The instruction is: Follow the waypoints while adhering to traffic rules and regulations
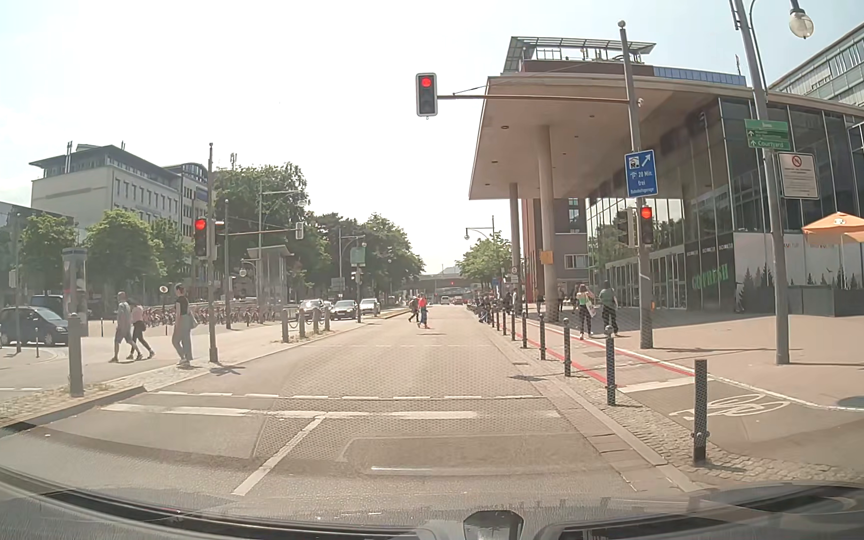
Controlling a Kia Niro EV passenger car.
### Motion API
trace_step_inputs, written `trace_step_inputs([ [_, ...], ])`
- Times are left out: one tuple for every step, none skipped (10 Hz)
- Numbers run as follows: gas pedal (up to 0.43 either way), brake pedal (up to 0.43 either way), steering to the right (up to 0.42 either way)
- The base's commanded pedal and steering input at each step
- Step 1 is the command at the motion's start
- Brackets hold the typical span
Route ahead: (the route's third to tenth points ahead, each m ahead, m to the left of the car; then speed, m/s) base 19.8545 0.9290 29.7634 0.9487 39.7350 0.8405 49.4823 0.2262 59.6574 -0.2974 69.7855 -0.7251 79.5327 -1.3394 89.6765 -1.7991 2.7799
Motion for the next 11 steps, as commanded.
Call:
trace_step_inputs([
  [0.000, 0.159, 0.002],
  [0.000, 0.165, 0.002],
  [0.000, 0.165, 0.002],
  [0.000, 0.165, 0.002],
  [0.000, 0.171, 0.001],
  [0.000, 0.177, -0.001],
  [0.000, 0.183, -0.001],
  [0.000, 0.183, -0.001],
  [0.000, 0.189, -0.002],
  [0.000, 0.189, -0.004],
  [0.000, 0.195, -0.005],
])
